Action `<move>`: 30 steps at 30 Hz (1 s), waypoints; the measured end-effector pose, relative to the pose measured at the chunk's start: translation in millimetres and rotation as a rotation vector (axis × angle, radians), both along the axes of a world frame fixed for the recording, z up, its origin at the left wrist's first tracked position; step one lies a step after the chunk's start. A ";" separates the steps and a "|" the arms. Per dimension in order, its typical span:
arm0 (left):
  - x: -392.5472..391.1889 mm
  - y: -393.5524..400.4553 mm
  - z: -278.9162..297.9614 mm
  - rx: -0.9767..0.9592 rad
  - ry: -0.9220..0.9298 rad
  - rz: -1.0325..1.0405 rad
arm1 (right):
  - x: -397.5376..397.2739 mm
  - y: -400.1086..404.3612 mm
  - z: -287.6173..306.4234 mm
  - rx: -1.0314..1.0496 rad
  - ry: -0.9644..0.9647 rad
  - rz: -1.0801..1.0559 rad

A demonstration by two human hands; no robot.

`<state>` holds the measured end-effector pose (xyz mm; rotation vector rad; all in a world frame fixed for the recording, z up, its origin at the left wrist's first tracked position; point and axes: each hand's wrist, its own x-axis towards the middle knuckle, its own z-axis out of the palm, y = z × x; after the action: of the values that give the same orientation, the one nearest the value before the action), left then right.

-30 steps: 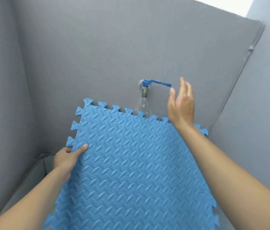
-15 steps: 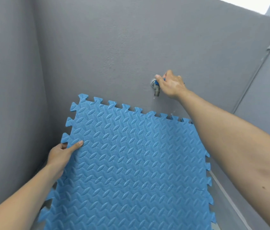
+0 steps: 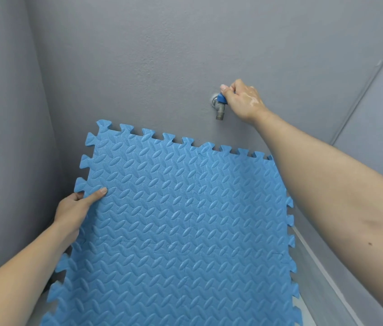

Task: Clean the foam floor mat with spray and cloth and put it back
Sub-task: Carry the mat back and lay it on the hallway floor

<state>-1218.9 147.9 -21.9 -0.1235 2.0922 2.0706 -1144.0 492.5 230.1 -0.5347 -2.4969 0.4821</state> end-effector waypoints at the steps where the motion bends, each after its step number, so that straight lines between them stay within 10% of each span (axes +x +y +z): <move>1: 1.1 0.4 1.2 -0.005 -0.003 0.002 | -0.1 -0.5 -0.3 0.000 0.006 -0.002; 13: 8.6 2.4 7.8 -0.007 0.005 0.035 | 46.2 -1.0 -73.1 0.036 0.341 0.122; 17: 8.2 3.1 6.9 -0.008 0.002 0.043 | 104.9 36.8 -160.4 0.022 0.065 -0.174; 22: 6.8 5.6 5.4 -0.014 0.000 0.046 | 167.9 76.7 -223.8 -0.439 0.107 -0.589; 30: 11.2 1.5 4.7 -0.070 -0.016 0.047 | 197.3 77.7 -271.5 -0.823 0.164 -0.491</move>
<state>-1207.7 149.4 -17.2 -0.1997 2.1731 2.0160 -946.7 570.2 -41.4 -1.3059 -1.8290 1.2818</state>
